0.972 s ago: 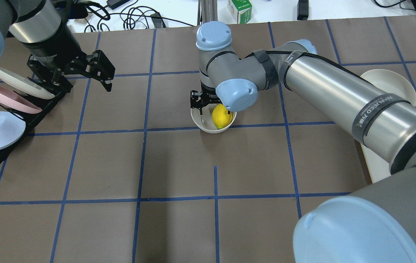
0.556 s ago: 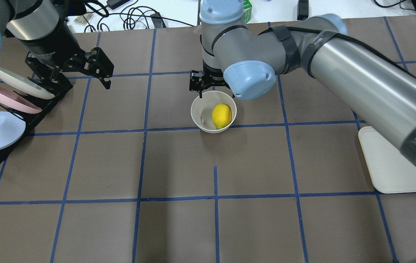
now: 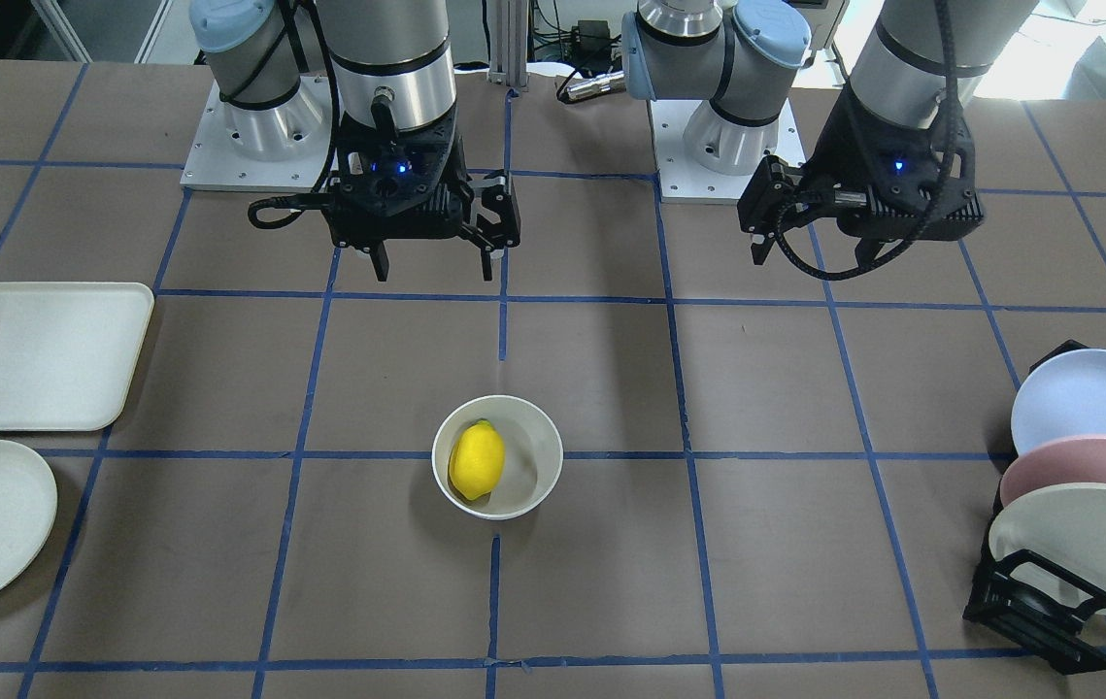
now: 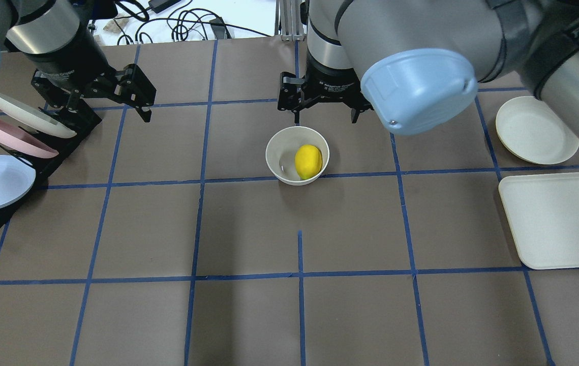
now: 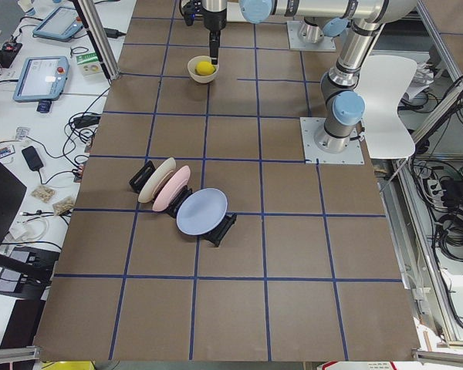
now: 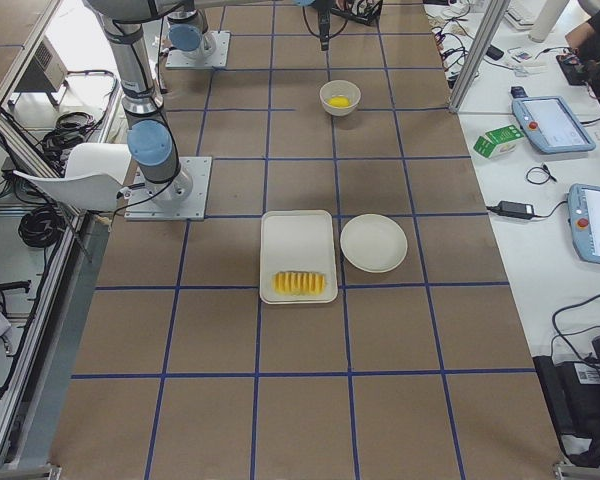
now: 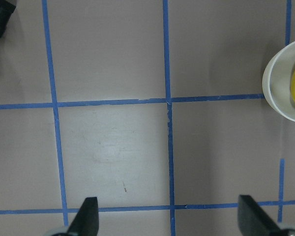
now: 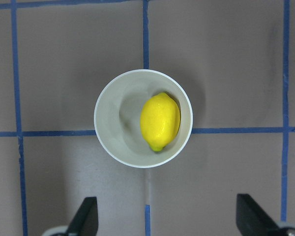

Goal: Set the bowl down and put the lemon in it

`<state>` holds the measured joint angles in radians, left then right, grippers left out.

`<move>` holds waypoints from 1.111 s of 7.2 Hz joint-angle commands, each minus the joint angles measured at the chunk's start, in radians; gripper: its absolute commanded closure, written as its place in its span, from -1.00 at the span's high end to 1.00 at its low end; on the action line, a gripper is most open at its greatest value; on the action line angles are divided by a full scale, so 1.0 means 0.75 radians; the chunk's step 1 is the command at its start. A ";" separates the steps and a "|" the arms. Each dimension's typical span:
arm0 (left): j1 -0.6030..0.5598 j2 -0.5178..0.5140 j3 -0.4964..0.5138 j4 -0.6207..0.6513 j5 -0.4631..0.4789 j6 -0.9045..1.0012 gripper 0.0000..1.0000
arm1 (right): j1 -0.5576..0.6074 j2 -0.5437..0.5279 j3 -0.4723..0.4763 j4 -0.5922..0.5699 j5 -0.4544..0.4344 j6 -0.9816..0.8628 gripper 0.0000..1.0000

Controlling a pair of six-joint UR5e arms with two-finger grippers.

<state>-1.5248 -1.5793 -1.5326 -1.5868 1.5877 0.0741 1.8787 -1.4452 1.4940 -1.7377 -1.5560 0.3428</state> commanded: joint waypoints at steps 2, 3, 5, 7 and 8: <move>0.000 -0.001 -0.002 0.001 -0.002 -0.007 1.00 | -0.326 -0.077 0.002 0.118 -0.016 -0.296 1.00; -0.002 0.003 -0.006 0.001 0.000 -0.009 1.00 | -0.351 -0.096 0.014 0.140 -0.026 -0.352 1.00; -0.004 0.003 -0.010 0.001 0.000 -0.011 1.00 | -0.349 -0.100 0.021 0.143 -0.026 -0.369 1.00; -0.006 0.005 -0.010 0.001 -0.002 -0.013 1.00 | -0.347 -0.100 0.023 0.159 -0.020 -0.369 1.00; -0.008 0.005 -0.014 0.001 0.000 -0.013 1.00 | -0.347 -0.100 0.023 0.167 -0.020 -0.369 1.00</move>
<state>-1.5297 -1.5757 -1.5410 -1.5861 1.5870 0.0651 1.6184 -1.5197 1.5102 -1.6189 -1.5713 0.0665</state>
